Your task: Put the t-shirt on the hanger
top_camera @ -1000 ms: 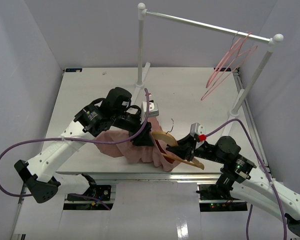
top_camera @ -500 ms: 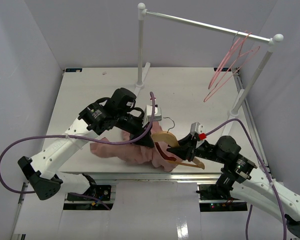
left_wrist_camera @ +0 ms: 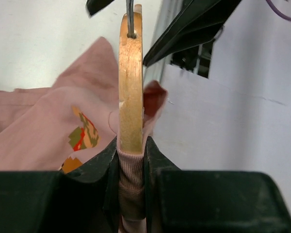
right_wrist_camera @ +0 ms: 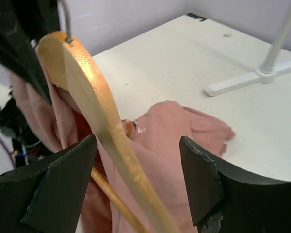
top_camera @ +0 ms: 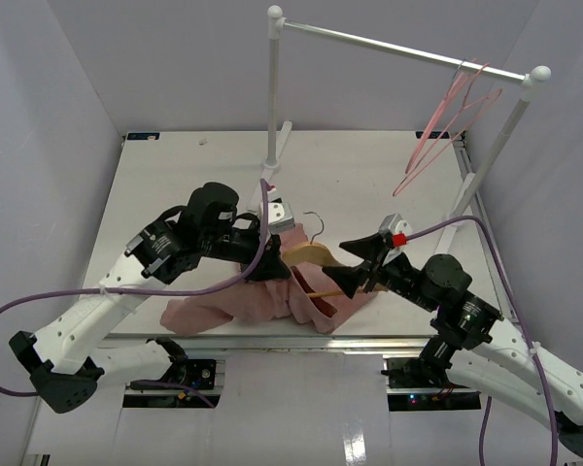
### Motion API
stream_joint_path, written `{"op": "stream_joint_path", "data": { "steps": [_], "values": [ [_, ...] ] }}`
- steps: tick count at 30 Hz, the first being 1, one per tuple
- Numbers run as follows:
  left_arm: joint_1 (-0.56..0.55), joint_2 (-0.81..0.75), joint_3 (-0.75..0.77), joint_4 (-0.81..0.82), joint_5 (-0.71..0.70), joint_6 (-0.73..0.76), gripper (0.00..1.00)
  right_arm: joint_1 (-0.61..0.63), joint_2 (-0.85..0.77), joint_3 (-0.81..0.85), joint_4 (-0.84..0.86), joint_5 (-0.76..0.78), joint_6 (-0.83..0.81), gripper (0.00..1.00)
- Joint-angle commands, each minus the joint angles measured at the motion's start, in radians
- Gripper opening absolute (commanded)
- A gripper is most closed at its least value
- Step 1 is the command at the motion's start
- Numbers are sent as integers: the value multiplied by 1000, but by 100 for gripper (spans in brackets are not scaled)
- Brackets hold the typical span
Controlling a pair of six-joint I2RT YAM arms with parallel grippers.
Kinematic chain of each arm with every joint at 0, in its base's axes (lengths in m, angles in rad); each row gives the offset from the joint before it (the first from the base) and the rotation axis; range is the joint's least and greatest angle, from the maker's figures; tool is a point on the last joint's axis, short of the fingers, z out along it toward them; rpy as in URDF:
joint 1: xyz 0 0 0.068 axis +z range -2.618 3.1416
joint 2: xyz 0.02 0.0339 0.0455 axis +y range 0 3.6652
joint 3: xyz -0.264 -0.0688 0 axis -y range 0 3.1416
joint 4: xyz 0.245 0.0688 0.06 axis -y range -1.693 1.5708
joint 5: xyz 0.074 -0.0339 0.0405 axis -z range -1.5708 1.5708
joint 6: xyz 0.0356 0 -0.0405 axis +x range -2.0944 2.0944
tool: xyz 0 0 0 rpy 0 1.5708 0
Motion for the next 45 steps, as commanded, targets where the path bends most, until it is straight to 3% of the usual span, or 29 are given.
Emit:
{"op": "stream_joint_path", "data": {
  "steps": [1,6,11,16,23,39,45],
  "values": [
    [7,-117,-84,113,-226,-116,0,0,-4,87,-36,243,109,78],
    [6,-189,-181,169,-354,-205,0,1,19,95,-63,336,197,76],
    [6,-250,-259,214,-427,-261,0,3,74,72,-62,279,290,68],
    [6,-277,-319,270,-428,-286,0,4,156,3,-27,183,341,58],
    [6,-298,-359,326,-427,-291,0,11,202,-133,73,168,397,48],
    [6,-300,-369,366,-411,-302,0,78,357,-173,241,257,504,46],
    [6,-294,-374,378,-412,-296,0,81,366,-176,235,243,514,50]
  ]
}}
